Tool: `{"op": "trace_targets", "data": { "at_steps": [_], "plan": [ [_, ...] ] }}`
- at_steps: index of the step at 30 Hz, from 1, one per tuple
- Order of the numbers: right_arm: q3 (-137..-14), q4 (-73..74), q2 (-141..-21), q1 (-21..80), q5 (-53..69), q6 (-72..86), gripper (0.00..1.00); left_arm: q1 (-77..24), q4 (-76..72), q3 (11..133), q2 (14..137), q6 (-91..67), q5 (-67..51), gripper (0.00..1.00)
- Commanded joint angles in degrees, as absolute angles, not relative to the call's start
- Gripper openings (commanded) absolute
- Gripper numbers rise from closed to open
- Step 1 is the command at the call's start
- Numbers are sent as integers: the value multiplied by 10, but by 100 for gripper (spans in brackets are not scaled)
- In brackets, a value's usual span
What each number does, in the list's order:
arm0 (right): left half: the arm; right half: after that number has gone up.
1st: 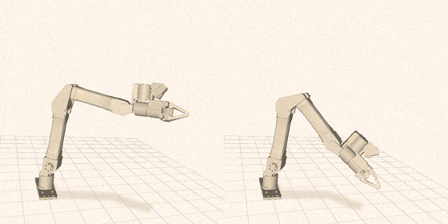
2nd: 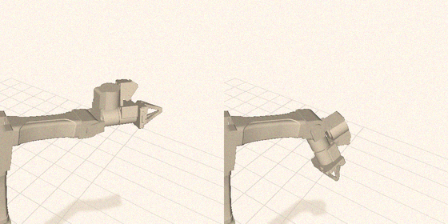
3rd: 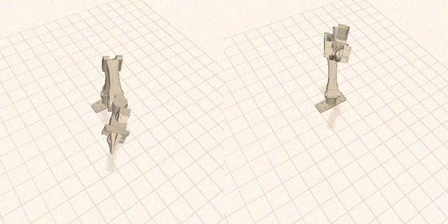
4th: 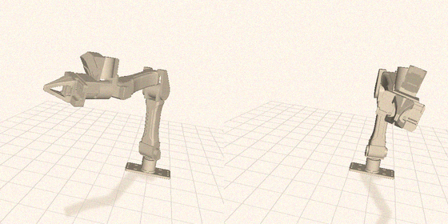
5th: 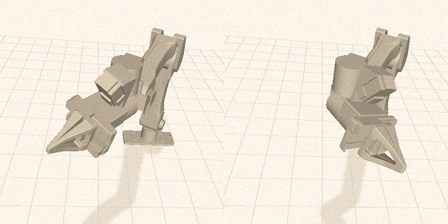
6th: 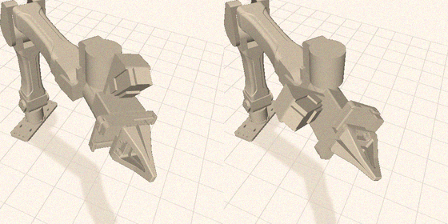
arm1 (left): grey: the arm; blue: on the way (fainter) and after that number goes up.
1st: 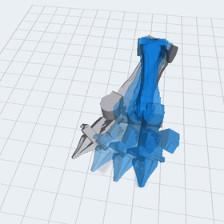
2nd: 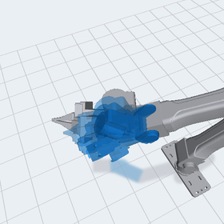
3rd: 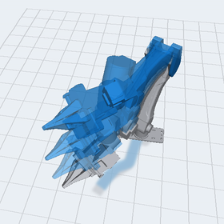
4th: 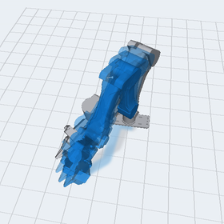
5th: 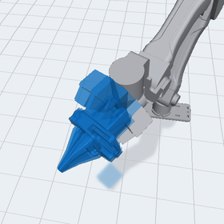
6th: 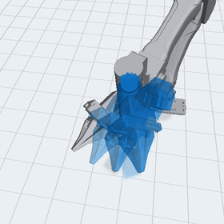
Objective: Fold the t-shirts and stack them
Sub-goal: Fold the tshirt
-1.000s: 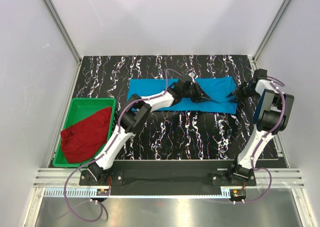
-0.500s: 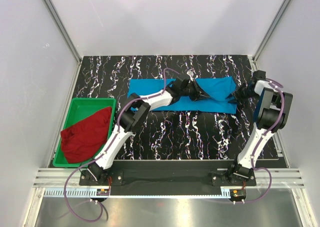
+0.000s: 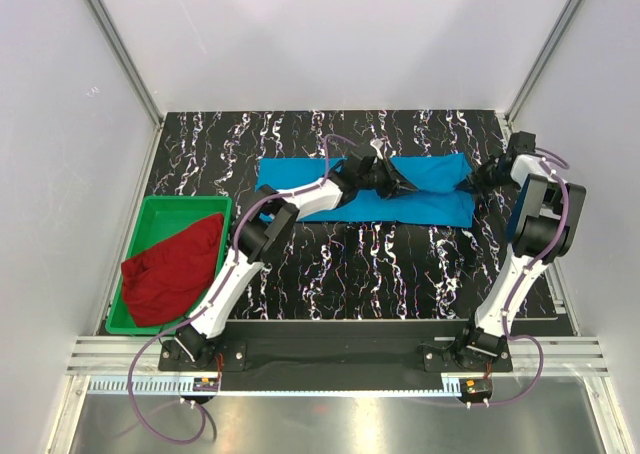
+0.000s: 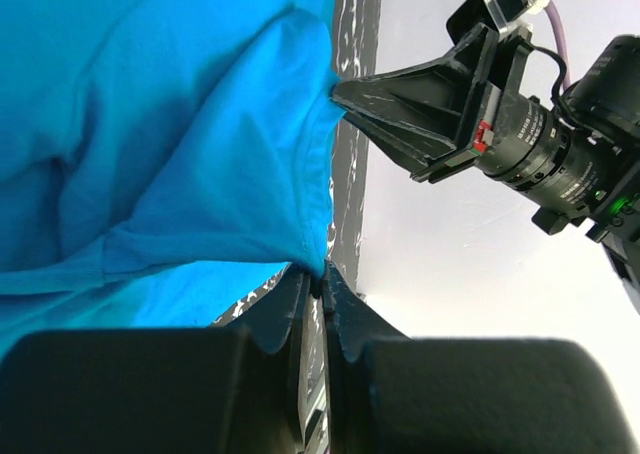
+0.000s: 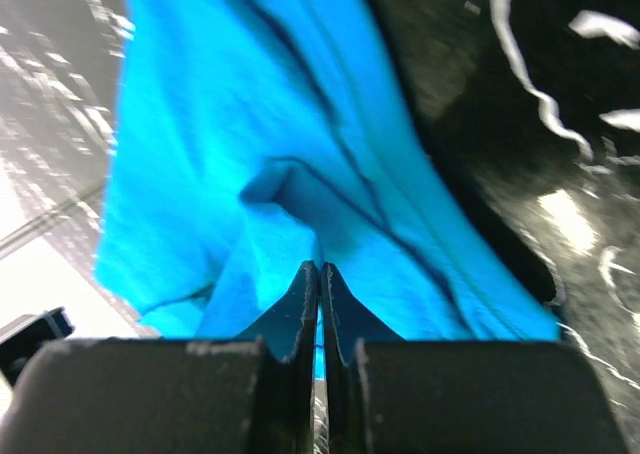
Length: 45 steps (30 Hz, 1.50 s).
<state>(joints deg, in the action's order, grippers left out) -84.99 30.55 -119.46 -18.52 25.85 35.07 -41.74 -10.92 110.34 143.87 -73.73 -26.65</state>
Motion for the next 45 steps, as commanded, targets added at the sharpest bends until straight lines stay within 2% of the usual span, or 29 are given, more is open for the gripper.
{"op": "trace_targets", "data": {
  "at_steps": [1, 3, 4, 7, 8, 9, 12, 13, 18, 21, 24, 28, 31, 33, 34, 35, 36, 39, 45],
  "plan": [
    [-882, 268, -1197, -187, 290, 374, 4, -400, -162, 1131, 1451, -745, -279, 10],
    [-890, 254, -1210, -186, 304, 387, 5, -396, -162, 1135, 1455, -746, -279, 11],
    [-893, 246, -1215, -185, 320, 389, 13, -389, -162, 1139, 1457, -746, -277, 12],
    [-911, 206, -1241, -172, 340, 414, 19, -378, -154, 1146, 1462, -736, -266, 16],
    [-919, 180, -1260, -168, 344, 424, 23, -375, -153, 1155, 1469, -732, -265, 18],
    [-939, 166, -1272, -163, 352, 434, 25, -372, -141, 1165, 1476, -722, -266, 26],
    [-997, 149, -1309, -151, 366, 447, 33, -357, -99, 1201, 1488, -694, -268, 35],
    [-1005, 133, -1311, -151, 376, 453, 35, -350, -93, 1201, 1484, -687, -265, 42],
    [-1049, 155, -1274, -151, 369, 436, 54, -326, -37, 1215, 1429, -614, -263, 51],
    [-1090, 230, -1262, -151, 366, 417, 57, -314, -2, 1208, 1400, -585, -269, 52],
    [-1091, 318, -1231, -150, 337, 389, 57, -302, 21, 1142, 1341, -559, -284, 50],
    [-1040, 440, -1162, -143, 252, 358, 58, -294, 102, 1037, 1245, -460, -299, 48],
    [-951, 458, -1093, -108, 169, 353, 59, -294, 177, 971, 1160, -363, -276, 48],
    [-886, 456, -1043, -88, 87, 374, 64, -294, 222, 941, 1101, -305, -263, 49],
    [-862, 439, -1029, -71, 71, 390, 66, -294, 237, 915, 1080, -288, -257, 49],
    [-820, 428, -1008, -67, 62, 430, 72, -294, 268, 903, 1048, -258, -244, 49],
    [-803, 419, -1003, -62, 46, 450, 73, -294, 282, 877, 1029, -244, -237, 49],
    [-777, 396, -1007, -37, 3, 486, 79, -294, 311, 834, 969, -208, -211, 49],
    [-794, 396, -1084, -11, -79, 529, 80, -294, 330, 728, 874, -177, -188, 49]
  ]
}}
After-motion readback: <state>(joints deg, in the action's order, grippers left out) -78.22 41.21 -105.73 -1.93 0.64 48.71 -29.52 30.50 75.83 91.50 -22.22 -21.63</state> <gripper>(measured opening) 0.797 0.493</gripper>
